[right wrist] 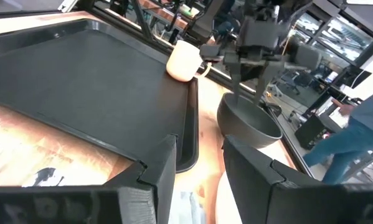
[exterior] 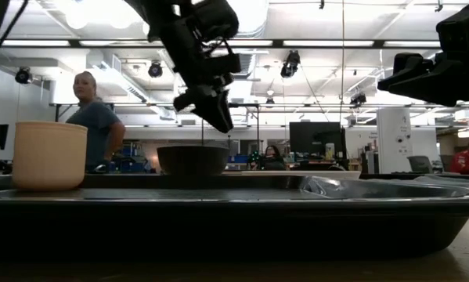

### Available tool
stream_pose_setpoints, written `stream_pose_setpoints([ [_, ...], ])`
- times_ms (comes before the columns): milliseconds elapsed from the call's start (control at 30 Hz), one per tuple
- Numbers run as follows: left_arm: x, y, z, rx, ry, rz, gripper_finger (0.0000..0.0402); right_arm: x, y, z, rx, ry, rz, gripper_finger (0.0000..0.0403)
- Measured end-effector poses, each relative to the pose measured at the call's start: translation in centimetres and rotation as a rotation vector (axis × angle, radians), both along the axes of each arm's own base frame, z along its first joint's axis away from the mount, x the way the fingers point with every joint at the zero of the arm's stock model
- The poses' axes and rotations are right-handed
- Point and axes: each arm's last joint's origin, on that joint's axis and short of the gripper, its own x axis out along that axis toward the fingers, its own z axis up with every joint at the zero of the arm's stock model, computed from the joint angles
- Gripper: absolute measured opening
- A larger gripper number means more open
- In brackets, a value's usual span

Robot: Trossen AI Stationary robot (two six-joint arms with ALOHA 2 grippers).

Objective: Set up tray
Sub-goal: Put the white plate to the bottom right of the orange cup on the black tray

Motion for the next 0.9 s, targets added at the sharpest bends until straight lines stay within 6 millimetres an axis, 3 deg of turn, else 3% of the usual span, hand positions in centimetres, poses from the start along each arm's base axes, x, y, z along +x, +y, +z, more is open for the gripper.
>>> stream_pose_setpoints([
  [167, 2.5, 0.2, -1.6, 0.032, 0.085, -0.069, 0.0113, 0.0, 0.0, 0.0, 0.000, 0.005, 0.000, 0.0123],
  [533, 7.5, 0.6, -2.9, 0.051, 0.159, -0.129, 0.0113, 0.0, 0.0, -0.1, -0.001, 0.009, 0.000, 0.0123],
  [900, 8.5, 0.2, -4.2, 0.058, 0.188, -0.165, 0.0113, 0.1, 0.0, -0.1, -0.001, 0.009, 0.000, 0.0123],
])
